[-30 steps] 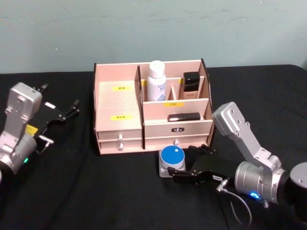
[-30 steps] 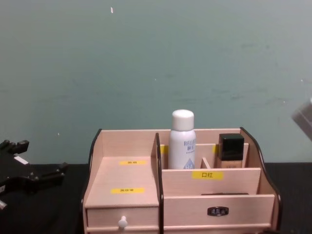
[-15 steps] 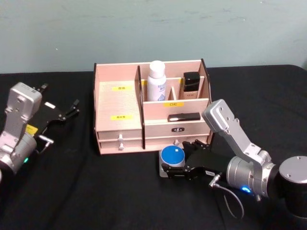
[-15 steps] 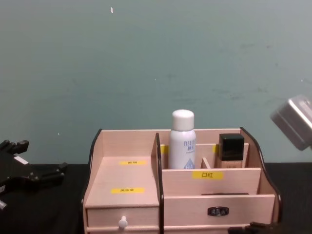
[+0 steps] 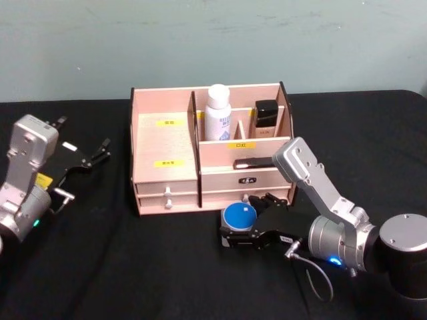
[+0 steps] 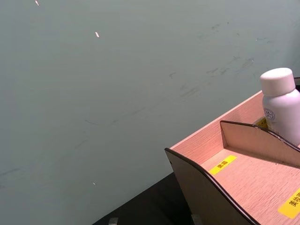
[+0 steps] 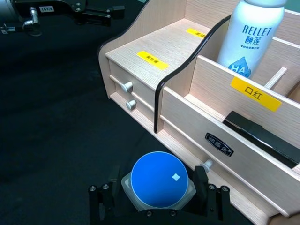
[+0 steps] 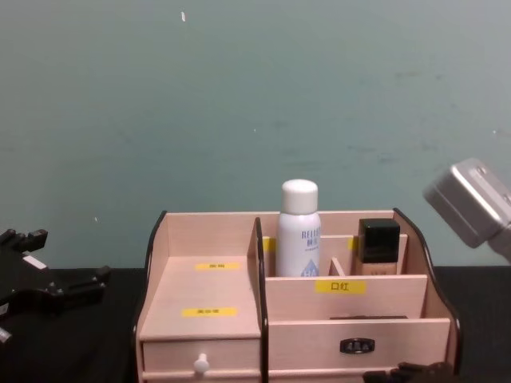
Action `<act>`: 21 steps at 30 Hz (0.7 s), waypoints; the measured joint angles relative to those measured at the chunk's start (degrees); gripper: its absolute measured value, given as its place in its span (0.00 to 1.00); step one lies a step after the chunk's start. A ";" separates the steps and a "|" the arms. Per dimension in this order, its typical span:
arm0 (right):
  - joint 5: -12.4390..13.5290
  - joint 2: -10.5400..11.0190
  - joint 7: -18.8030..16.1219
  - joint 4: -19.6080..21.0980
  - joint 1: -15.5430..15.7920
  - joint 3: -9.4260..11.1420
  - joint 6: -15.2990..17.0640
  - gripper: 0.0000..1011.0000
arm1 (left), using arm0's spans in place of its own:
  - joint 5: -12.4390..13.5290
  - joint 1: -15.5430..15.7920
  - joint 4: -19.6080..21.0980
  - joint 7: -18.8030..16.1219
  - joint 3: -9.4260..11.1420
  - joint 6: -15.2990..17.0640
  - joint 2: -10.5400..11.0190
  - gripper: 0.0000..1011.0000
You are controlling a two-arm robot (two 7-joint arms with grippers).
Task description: Pick up the facial cleanser and watermelon frost from the table and place them into the tiered storage box.
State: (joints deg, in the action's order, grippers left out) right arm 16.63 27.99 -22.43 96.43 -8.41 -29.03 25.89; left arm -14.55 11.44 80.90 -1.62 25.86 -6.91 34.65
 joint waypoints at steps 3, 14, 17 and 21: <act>-0.38 -0.08 0.02 0.06 0.08 0.16 0.22 0.99 | 0.00 -0.01 0.00 0.00 0.00 0.00 0.00 1.00; -1.67 -0.44 -0.22 0.28 0.36 0.61 0.59 0.99 | 0.01 0.00 0.00 0.00 0.00 0.00 0.00 1.00; -1.98 -0.49 -0.33 0.27 0.33 0.61 0.81 0.99 | 0.00 0.00 0.00 0.00 0.00 0.00 0.00 1.00; -2.04 -0.49 -0.35 0.27 0.32 0.61 0.86 0.99 | 0.00 0.00 0.00 0.00 0.00 0.00 0.00 1.00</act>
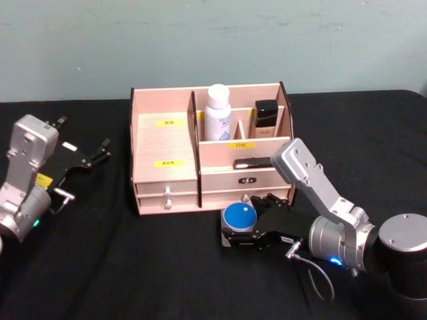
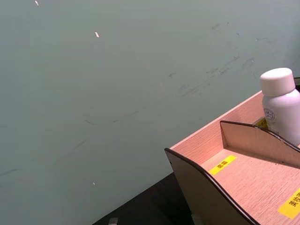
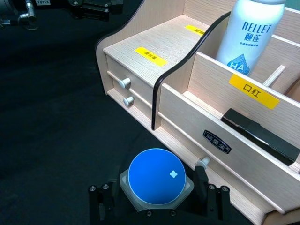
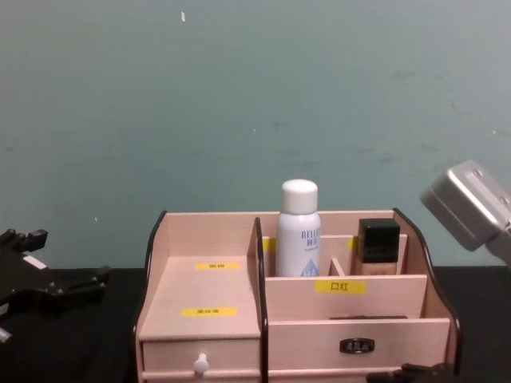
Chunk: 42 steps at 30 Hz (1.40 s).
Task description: Pick up the facial cleanser and watermelon frost from the table and place them into the tiered storage box.
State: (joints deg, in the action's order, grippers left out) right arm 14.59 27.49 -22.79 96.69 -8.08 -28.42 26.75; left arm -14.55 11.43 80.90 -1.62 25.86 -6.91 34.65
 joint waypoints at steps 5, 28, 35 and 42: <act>0.03 0.02 0.00 0.00 0.00 0.00 -0.02 0.99 | 0.00 0.00 0.00 0.00 0.00 0.00 0.00 1.00; 0.19 0.03 0.06 0.01 0.02 0.03 -0.11 0.70 | 0.00 0.00 0.00 0.00 0.00 0.00 0.00 1.00; 0.22 0.03 0.06 0.01 0.02 0.03 -0.13 0.70 | 0.00 0.00 0.00 0.00 0.00 0.00 0.00 1.00; 0.22 0.03 0.06 0.01 0.02 0.03 -0.14 0.70 | 0.00 0.00 0.00 0.00 0.00 0.00 0.00 1.00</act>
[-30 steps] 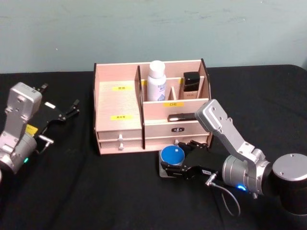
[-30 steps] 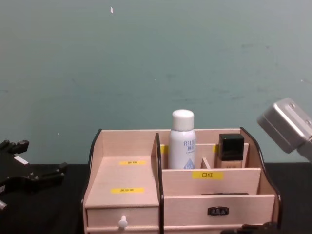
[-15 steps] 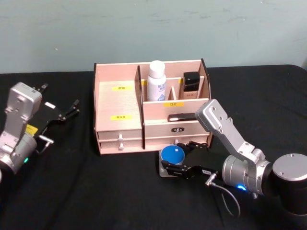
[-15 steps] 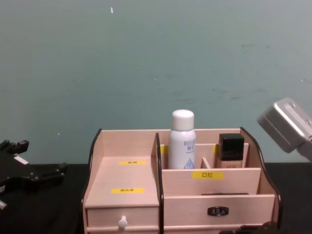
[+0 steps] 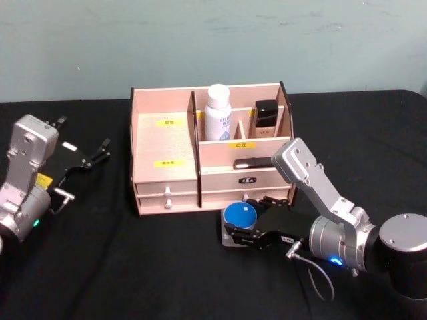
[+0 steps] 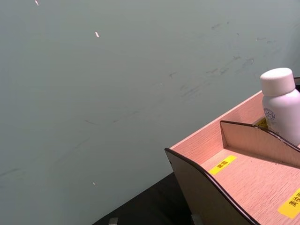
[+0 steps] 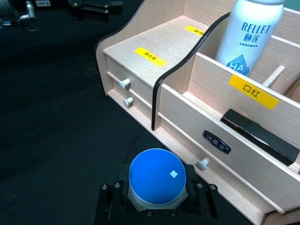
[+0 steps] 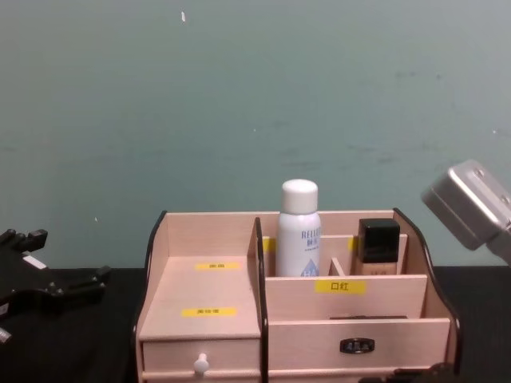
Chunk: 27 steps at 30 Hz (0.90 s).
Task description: Pick up the facial cleanser and watermelon frost from the table and place them into the tiered storage box.
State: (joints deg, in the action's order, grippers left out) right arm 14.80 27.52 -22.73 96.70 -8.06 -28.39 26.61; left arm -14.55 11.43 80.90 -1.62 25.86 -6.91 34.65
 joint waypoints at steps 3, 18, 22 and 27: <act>0.00 0.00 0.00 0.00 0.00 0.00 0.00 0.70 | 0.00 0.00 0.00 0.00 0.00 0.00 0.00 1.00; -0.01 0.26 -1.45 2.58 -0.14 0.44 -0.92 0.70 | 0.00 0.00 0.00 0.00 0.00 0.00 0.00 1.00; -0.12 0.17 -2.14 4.10 -1.17 -0.08 -1.06 0.70 | 0.00 0.00 0.00 0.00 0.00 0.00 0.00 1.00; -1.15 -3.06 -4.45 3.44 -7.90 -4.29 -1.36 0.70 | 0.00 0.00 0.00 0.00 0.00 0.00 0.00 1.00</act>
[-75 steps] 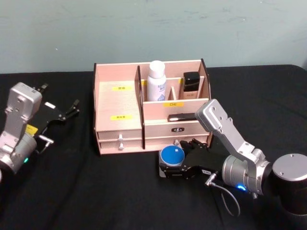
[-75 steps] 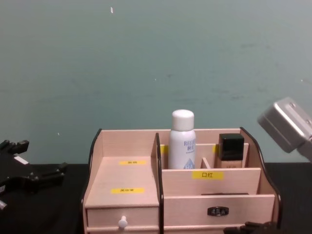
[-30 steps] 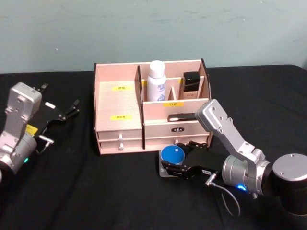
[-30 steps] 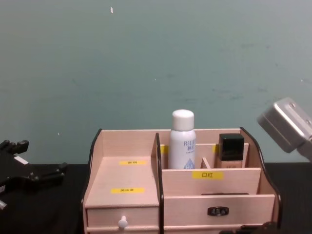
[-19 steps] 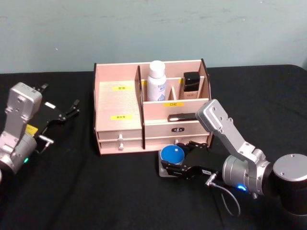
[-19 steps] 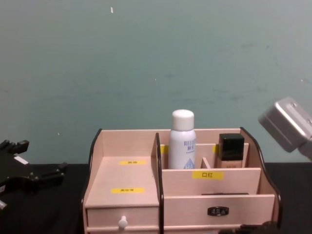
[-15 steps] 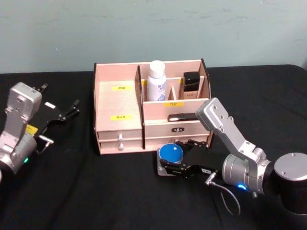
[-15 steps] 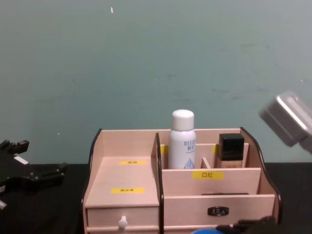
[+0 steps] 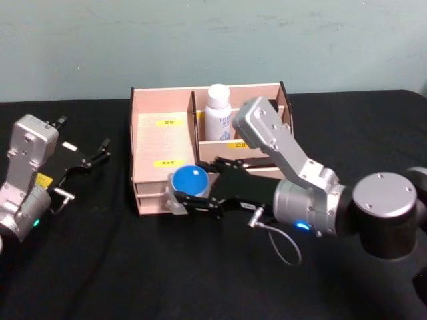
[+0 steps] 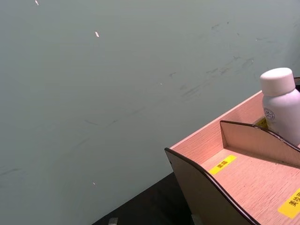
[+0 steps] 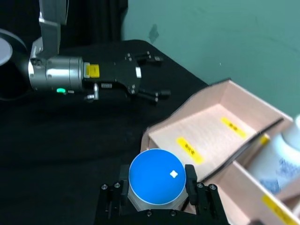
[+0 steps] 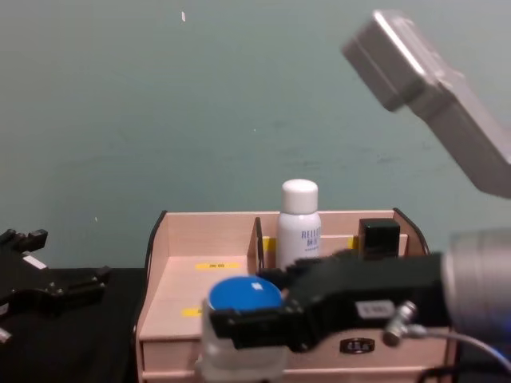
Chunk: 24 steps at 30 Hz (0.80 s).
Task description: Pick up the facial cleanser and watermelon frost from the table and place them into the tiered storage box.
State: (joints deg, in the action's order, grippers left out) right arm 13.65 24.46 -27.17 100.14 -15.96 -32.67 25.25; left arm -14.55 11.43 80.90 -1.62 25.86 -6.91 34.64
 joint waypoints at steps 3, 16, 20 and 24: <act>-0.28 -1.24 -0.16 -1.67 -1.89 -0.78 -0.26 0.70 | 0.00 0.00 0.00 0.00 0.00 0.00 0.00 1.00; -0.44 -5.43 -0.41 -9.62 -8.15 -1.92 -2.18 0.70 | 0.00 0.00 0.00 0.00 0.00 0.00 0.00 1.00; -0.35 -6.43 -0.44 -11.86 -9.59 -2.01 -3.04 0.70 | 0.00 0.00 0.00 0.00 0.00 0.00 0.00 1.00; -0.38 -7.64 -0.39 -14.84 -11.38 -2.19 -4.02 0.70 | 0.00 0.00 0.00 0.00 0.00 0.00 0.00 1.00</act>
State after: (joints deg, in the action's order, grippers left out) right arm 13.27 16.82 -27.56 85.31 -27.34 -34.86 21.23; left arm -14.55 11.43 80.90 -1.62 25.86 -6.91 34.65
